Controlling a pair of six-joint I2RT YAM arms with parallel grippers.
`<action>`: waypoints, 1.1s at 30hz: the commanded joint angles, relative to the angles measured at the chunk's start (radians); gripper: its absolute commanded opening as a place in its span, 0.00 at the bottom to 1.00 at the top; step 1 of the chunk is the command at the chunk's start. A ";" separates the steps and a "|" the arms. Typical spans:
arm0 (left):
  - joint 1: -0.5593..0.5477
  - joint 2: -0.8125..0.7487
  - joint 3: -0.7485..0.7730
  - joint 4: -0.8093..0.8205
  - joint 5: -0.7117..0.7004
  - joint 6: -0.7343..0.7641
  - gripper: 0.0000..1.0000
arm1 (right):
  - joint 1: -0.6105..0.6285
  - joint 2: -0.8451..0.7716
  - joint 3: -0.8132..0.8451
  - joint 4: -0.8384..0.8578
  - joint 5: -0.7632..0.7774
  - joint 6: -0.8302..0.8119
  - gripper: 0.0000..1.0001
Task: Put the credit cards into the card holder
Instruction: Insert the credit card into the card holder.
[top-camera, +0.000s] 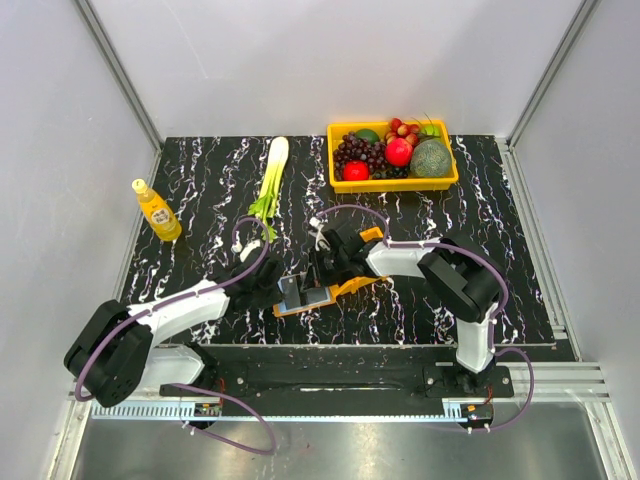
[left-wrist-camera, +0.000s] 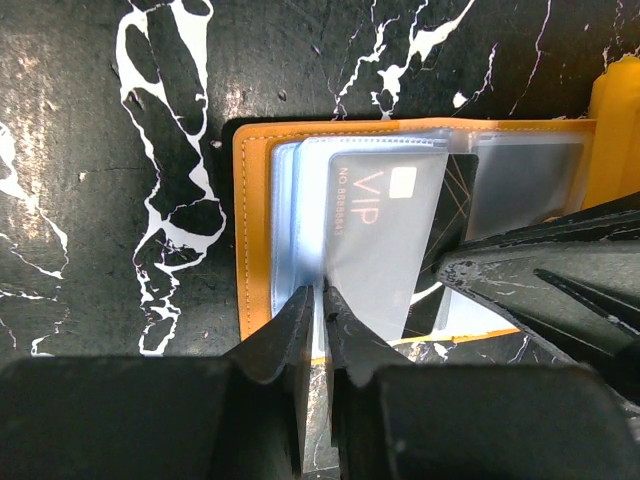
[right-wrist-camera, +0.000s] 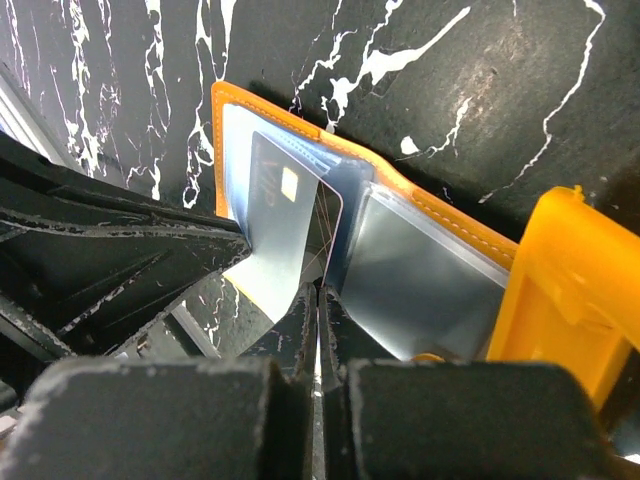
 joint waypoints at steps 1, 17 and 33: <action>0.016 0.021 -0.048 -0.046 -0.053 0.025 0.14 | 0.051 0.022 0.028 -0.009 -0.011 0.054 0.00; 0.017 -0.079 -0.047 -0.141 -0.125 0.021 0.32 | 0.075 0.068 0.057 -0.105 0.120 0.089 0.01; 0.031 -0.099 -0.106 0.028 -0.025 0.022 0.32 | 0.075 0.058 0.063 -0.078 0.065 0.074 0.02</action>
